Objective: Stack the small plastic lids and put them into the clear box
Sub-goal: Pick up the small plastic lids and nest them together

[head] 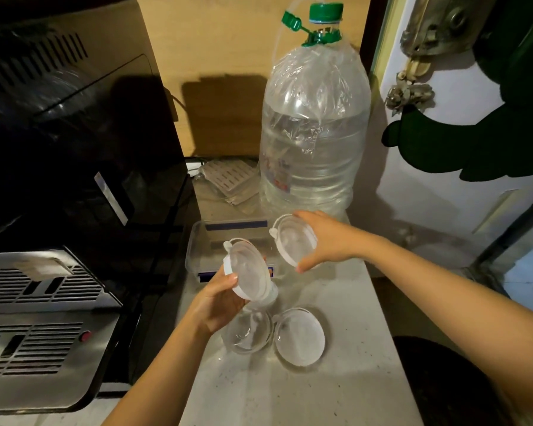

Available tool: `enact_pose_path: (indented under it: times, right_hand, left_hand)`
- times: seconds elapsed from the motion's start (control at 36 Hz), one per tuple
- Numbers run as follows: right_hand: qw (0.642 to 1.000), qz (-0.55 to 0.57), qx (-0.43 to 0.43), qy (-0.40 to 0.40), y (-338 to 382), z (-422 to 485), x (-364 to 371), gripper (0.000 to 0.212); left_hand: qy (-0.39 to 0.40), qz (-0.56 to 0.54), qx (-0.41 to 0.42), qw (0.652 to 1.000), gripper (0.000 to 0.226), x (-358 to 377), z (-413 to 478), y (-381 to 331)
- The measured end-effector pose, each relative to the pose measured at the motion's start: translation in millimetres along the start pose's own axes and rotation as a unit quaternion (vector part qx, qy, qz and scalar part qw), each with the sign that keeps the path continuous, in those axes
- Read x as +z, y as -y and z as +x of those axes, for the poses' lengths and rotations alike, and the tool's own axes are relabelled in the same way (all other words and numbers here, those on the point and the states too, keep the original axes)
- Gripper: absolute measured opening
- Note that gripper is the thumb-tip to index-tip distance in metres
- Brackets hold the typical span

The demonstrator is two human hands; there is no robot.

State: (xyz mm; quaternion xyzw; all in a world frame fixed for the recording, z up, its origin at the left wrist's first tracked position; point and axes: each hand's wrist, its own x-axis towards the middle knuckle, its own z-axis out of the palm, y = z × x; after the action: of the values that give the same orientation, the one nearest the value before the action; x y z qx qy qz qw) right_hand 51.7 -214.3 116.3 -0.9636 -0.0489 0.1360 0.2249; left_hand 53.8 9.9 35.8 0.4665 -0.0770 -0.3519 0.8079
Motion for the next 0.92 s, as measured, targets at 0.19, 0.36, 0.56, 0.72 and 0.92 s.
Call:
enact_pose_path:
  times: [0.19, 0.36, 0.56, 0.72, 0.92]
  right_hand:
    - [0.995, 0.089, -0.036, -0.015, 38.2, -18.6, -3.0, 0.108]
    - [0.993, 0.102, -0.048, -0.013, 55.8, -18.2, 4.9, 0.108]
    - [0.99, 0.118, -0.065, -0.033, 67.0, -15.6, 6.5, 0.105]
    - [0.989, 0.116, -0.076, -0.046, 69.3, -12.0, 9.0, 0.104]
    - [0.988, 0.129, -0.073, -0.038, 69.5, -8.9, 17.0, 0.1]
  left_hand:
    - [0.029, -0.014, 0.043, 0.999, 0.09, 15.7, 6.4, -10.9]
    - [0.042, -0.018, 0.07, 0.997, 0.091, 24.2, 6.9, -18.4]
    - [0.032, -0.028, 0.067, 0.997, 0.1, 25.3, 6.3, -22.3]
    - [0.026, -0.022, 0.078, 0.996, 0.1, 24.9, 5.7, -25.5]
    - [0.027, 0.003, 0.069, 0.997, 0.1, 22.1, 6.3, -23.4]
